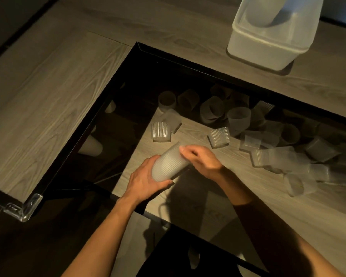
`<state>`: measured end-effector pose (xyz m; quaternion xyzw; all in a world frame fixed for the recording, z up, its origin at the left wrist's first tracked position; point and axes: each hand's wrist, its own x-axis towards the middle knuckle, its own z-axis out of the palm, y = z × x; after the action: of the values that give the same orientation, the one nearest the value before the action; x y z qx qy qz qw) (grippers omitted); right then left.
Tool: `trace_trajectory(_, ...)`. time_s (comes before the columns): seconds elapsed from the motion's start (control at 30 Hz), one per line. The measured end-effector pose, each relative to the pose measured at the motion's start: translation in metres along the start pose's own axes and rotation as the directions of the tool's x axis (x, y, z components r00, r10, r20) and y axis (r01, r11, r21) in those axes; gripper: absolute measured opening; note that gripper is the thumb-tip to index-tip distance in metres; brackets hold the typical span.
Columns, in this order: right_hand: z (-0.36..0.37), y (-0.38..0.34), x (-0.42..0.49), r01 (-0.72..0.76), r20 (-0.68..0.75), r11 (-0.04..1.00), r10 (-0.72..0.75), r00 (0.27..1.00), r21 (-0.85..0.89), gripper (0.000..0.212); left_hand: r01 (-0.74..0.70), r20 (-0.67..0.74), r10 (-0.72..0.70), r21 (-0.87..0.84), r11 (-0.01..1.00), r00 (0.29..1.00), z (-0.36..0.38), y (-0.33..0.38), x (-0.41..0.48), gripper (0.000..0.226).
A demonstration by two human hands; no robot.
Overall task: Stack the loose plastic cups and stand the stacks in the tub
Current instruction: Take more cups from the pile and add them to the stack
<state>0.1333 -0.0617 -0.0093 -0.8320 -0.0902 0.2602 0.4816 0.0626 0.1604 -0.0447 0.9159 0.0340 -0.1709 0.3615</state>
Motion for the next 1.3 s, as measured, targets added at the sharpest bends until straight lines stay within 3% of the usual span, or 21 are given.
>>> trace_trajectory(0.07, 0.008, -0.002, 0.006, -0.012, -0.239, 0.996, 0.032, 0.970, 0.084, 0.047, 0.010, -0.010, -0.010, -0.017, 1.000, 1.000, 0.000, -0.001, 0.000, 0.090)
trace_trajectory(0.1, 0.014, -0.002, 0.012, -0.031, -0.246, 0.993, 0.058, 0.968, 0.113, 0.052, 0.009, -0.012, -0.009, -0.017, 1.000, 1.000, -0.001, -0.001, 0.001, 0.089)
trace_trajectory(0.23, 0.036, -0.003, 0.029, -0.152, 0.145, 0.983, 0.137, 0.980, 0.098, 0.067, 0.021, -0.026, -0.021, -0.008, 1.000, 0.999, -0.003, -0.006, 0.002, 0.089)
trace_trajectory(0.3, 0.034, -0.003, 0.036, -0.160, 0.157, 0.977, 0.137, 0.978, 0.139, 0.070, 0.046, -0.027, -0.046, 0.003, 0.999, 0.999, -0.006, -0.012, 0.001, 0.091)
trace_trajectory(0.37, 0.029, -0.010, 0.050, -0.088, -0.003, 0.984, 0.090, 0.996, 0.153, 0.056, 0.067, -0.033, -0.067, 0.008, 0.998, 0.997, -0.008, -0.017, 0.001, 0.092)
trace_trajectory(0.43, 0.027, -0.021, 0.070, -0.014, -0.204, 0.998, 0.028, 0.979, 0.068, 0.040, 0.083, -0.041, -0.082, 0.005, 0.997, 0.996, -0.012, -0.023, 0.002, 0.093)
trace_trajectory(0.5, 0.028, -0.028, 0.090, 0.028, -0.255, 0.994, -0.053, 0.966, -0.101, 0.041, 0.092, -0.046, -0.092, 0.002, 0.996, 0.995, -0.015, -0.027, 0.002, 0.094)
trace_trajectory(0.63, 0.029, -0.032, 0.116, 0.085, -0.025, 0.822, -0.120, 0.993, -0.564, 0.060, 0.101, -0.053, -0.101, 0.010, 0.995, 0.994, -0.021, -0.029, 0.005, 0.093)
trace_trajectory(0.7, 0.028, -0.029, 0.118, 0.085, -0.022, 0.794, -0.122, 0.992, -0.602, 0.058, 0.096, -0.044, -0.095, 0.021, 0.995, 0.995, -0.022, -0.030, 0.005, 0.093)
trace_trajectory(0.77, 0.026, -0.022, 0.114, 0.051, -0.108, 0.879, -0.115, 0.987, -0.475, 0.045, 0.093, -0.038, -0.092, 0.019, 0.995, 0.995, -0.022, -0.030, 0.006, 0.092)
trace_trajectory(0.83, 0.021, -0.015, 0.105, -0.018, -0.235, 0.976, -0.035, 0.971, -0.217, 0.028, 0.091, -0.037, -0.090, 0.013, 0.996, 0.995, -0.022, -0.030, 0.006, 0.090)
trace_trajectory(0.93, 0.013, -0.003, 0.084, -0.049, -0.333, 0.994, 0.080, 0.939, 0.100, 0.015, 0.104, -0.036, -0.105, -0.027, 0.994, 0.994, -0.021, -0.028, 0.007, 0.087)
trace_trajectory(1.13, 0.026, 0.000, 0.046, 0.025, -0.192, 0.964, 0.027, 0.981, 0.263, 0.011, 0.109, -0.074, -0.108, 0.011, 0.994, 0.991, -0.013, -0.017, 0.016, 0.088)
trace_trajectory(1.3, 0.016, 0.003, 0.034, 0.053, -0.158, 0.928, 0.006, 0.987, 0.368, 0.018, 0.093, -0.083, -0.088, 0.060, 0.994, 0.993, -0.011, -0.014, 0.015, 0.094)
